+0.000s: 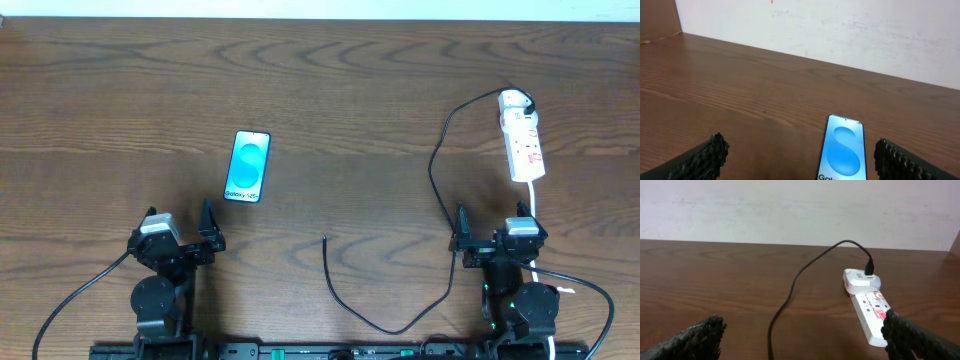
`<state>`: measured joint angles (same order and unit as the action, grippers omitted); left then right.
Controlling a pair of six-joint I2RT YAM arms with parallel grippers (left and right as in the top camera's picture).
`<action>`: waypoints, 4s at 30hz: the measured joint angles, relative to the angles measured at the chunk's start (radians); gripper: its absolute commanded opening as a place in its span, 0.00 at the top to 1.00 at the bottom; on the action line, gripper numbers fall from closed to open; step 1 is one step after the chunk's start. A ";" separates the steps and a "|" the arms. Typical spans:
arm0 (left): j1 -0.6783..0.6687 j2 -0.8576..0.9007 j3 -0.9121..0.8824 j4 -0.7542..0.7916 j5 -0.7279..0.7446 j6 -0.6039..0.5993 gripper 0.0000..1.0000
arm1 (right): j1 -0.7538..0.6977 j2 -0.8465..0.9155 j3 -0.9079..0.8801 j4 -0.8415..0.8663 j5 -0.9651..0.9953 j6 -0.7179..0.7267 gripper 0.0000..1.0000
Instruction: Plug charger to phone and switch on socket
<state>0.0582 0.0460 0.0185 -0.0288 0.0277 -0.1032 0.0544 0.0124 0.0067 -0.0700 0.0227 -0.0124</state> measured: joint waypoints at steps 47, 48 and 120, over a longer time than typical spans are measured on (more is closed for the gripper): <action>0.000 0.000 0.014 -0.020 0.000 0.003 0.05 | 0.000 0.000 0.000 0.000 0.000 0.000 0.01; 0.000 0.000 0.016 -0.024 -0.001 0.003 0.05 | 0.000 0.000 0.000 0.000 0.000 0.000 0.01; -0.019 1.249 1.168 -0.727 0.098 0.225 0.05 | 0.000 0.000 0.000 0.000 0.000 0.000 0.01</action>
<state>0.0391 1.2953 1.1870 -0.7559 0.1261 0.1215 0.0544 0.0120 0.0067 -0.0700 0.0227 -0.0120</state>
